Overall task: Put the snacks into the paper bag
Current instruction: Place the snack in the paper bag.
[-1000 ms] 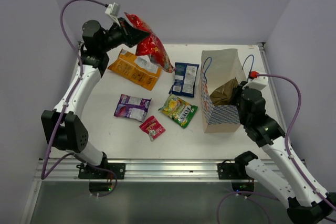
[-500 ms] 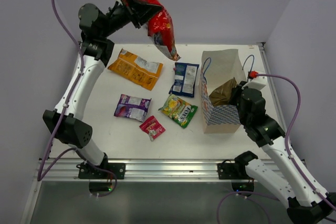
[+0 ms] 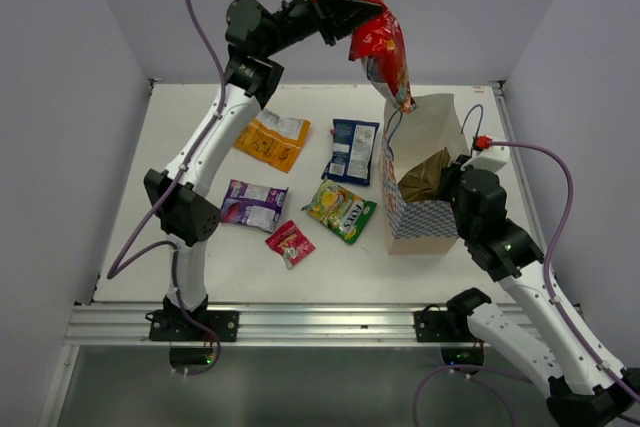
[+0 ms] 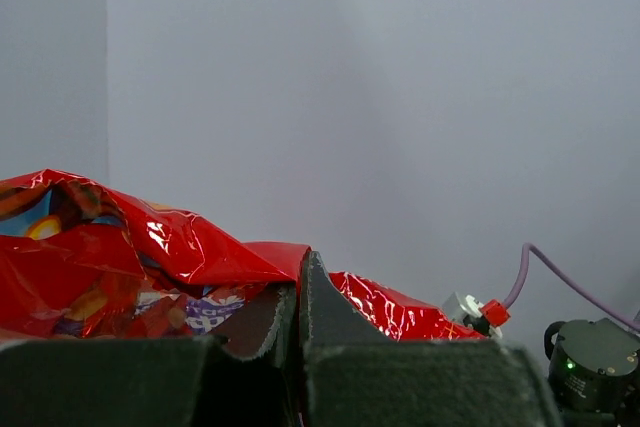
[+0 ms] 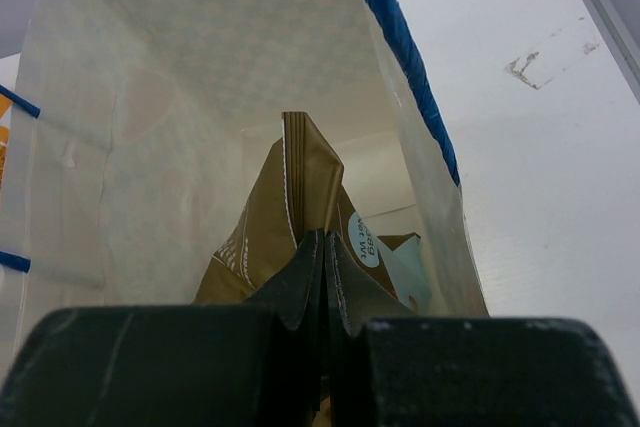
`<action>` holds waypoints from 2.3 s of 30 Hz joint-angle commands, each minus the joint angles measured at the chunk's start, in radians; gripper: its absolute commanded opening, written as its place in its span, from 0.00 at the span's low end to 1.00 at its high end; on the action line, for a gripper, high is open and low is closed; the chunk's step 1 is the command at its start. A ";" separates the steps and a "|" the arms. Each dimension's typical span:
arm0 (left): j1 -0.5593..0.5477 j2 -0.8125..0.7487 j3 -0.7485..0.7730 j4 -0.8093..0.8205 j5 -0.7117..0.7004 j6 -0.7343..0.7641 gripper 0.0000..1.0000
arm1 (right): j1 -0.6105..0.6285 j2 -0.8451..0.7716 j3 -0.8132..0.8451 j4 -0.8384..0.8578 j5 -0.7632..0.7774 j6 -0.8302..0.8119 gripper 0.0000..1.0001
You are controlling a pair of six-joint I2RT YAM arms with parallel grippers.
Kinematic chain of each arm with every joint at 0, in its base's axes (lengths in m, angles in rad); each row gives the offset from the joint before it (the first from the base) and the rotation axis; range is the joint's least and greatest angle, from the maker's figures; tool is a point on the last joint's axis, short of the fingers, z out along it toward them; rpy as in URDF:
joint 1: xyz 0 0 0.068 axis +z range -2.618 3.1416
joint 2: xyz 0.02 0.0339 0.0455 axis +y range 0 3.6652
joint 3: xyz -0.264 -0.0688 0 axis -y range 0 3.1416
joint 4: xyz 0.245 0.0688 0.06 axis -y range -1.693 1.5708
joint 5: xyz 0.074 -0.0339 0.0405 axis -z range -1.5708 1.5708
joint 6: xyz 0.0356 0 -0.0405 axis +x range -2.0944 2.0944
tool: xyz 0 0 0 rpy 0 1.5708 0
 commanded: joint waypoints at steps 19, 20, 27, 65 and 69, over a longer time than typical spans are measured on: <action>-0.168 -0.041 -0.106 0.337 0.107 -0.058 0.00 | -0.004 -0.009 -0.006 0.048 -0.023 -0.004 0.00; -0.170 -0.043 -0.104 0.329 0.105 -0.061 0.00 | -0.003 -0.012 -0.006 0.046 -0.023 -0.002 0.00; -0.170 -0.038 -0.187 0.243 0.111 -0.044 0.00 | -0.005 -0.017 -0.006 0.046 -0.023 -0.004 0.00; -0.190 -0.101 -0.304 -0.171 0.110 0.257 0.12 | -0.005 -0.040 0.001 0.030 -0.020 0.008 0.00; -0.190 -0.133 -0.345 -0.209 0.018 0.327 0.33 | -0.005 -0.043 0.004 0.025 -0.015 0.002 0.00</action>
